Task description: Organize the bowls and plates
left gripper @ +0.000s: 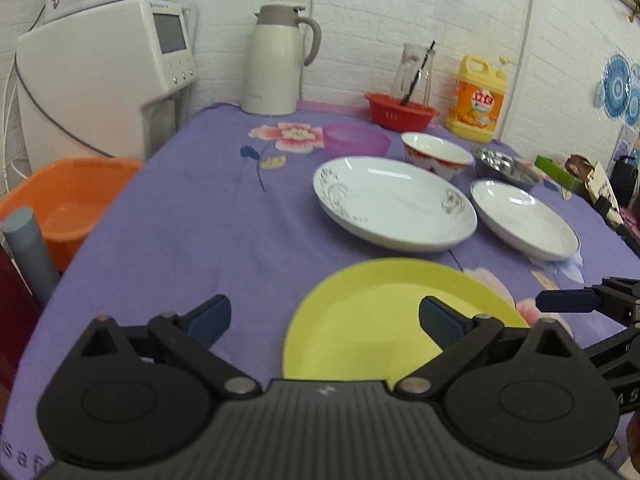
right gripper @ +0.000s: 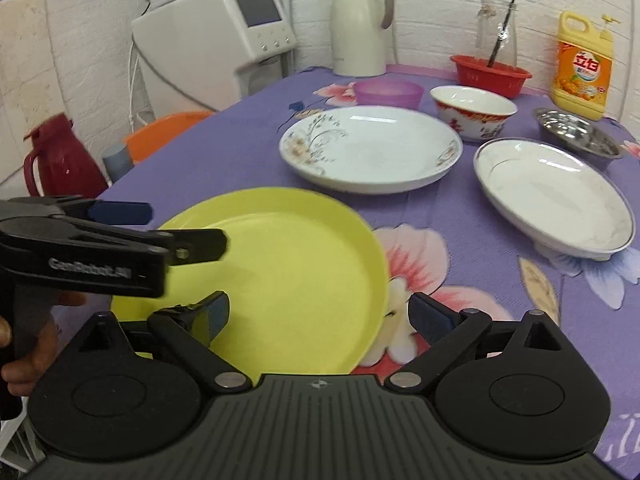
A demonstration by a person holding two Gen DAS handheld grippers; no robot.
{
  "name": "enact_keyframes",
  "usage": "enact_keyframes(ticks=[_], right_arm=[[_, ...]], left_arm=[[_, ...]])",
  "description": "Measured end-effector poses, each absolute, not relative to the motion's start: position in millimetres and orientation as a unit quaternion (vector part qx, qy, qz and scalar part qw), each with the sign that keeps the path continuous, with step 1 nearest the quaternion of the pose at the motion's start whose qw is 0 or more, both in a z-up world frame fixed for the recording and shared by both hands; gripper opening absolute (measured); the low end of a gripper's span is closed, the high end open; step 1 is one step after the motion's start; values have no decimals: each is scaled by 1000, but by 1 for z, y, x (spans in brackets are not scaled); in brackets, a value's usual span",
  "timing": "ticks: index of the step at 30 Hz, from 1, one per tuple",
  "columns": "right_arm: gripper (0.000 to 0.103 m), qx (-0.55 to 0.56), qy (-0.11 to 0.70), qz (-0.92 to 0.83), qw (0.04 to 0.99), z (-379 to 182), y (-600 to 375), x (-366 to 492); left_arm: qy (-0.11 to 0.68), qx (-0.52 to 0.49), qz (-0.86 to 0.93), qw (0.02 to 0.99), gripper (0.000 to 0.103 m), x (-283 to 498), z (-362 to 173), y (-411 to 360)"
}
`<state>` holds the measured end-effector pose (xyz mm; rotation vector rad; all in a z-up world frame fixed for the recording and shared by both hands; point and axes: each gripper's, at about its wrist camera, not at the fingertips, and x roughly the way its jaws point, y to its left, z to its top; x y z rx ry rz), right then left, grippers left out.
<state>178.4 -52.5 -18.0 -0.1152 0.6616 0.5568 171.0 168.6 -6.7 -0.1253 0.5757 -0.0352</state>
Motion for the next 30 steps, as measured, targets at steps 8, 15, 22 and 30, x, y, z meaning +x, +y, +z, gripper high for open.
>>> enact_keyframes(ticks=[8, 15, 22, 30], right_arm=[[103, -53, 273, 259, 925, 15, -56, 266], [103, -48, 305, 254, 917, 3, -43, 345], [103, -81, 361, 256, 893, -19, -24, 381], [103, -82, 368, 298, 877, -19, 7, 365]], left_arm=[[212, -31, 8, 977, 101, 243, 84, 223], [237, -63, 3, 969, 101, 279, 67, 239], [282, -81, -24, 956, 101, 306, 32, 236], [310, -80, -32, 947, 101, 316, 13, 230]])
